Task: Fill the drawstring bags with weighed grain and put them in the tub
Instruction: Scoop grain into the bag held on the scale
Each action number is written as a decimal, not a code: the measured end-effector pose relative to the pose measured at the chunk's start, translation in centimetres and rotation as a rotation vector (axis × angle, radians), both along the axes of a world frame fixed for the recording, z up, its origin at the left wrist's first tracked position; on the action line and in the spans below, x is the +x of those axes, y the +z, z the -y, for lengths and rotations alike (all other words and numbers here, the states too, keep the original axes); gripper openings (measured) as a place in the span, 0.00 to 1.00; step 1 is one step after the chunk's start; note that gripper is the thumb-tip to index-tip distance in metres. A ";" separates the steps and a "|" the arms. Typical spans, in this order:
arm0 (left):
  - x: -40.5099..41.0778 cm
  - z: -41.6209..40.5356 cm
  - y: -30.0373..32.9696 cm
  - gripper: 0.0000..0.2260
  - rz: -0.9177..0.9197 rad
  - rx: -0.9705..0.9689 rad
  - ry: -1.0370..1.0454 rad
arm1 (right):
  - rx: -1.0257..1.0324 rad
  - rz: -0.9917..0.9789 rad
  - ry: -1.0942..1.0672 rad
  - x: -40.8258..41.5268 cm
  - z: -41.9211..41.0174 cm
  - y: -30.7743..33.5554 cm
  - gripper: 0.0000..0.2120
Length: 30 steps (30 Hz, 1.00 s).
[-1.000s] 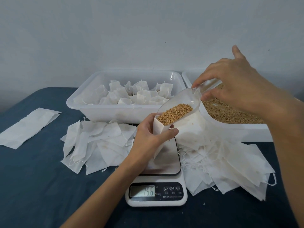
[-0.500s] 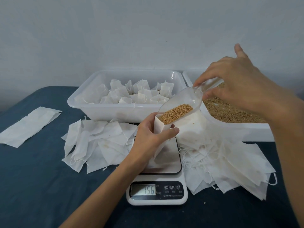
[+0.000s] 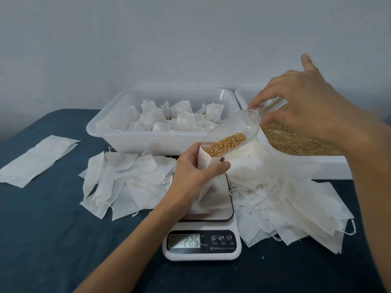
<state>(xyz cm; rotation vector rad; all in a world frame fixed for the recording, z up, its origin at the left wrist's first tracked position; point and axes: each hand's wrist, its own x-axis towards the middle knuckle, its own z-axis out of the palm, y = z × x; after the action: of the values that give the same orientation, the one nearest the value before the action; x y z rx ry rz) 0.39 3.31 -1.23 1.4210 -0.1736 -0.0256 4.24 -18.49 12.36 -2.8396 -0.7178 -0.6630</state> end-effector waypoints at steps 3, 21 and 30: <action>0.0 0.0 0.0 0.21 0.001 0.004 0.002 | 0.001 0.010 0.009 0.0 0.0 -0.1 0.15; -0.1 -0.2 0.0 0.14 0.006 0.022 -0.003 | 0.218 -0.387 -0.018 2.0 1.3 -1.8 0.14; 0.2 -0.1 -0.6 0.08 0.015 0.057 0.063 | 0.276 -0.551 -0.280 5.7 7.2 -3.8 0.15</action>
<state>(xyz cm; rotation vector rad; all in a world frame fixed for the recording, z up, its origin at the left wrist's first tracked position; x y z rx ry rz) 0.57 3.37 -1.85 1.4829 -0.1413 0.0315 9.96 -25.72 8.56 -2.6798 -0.1296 0.0142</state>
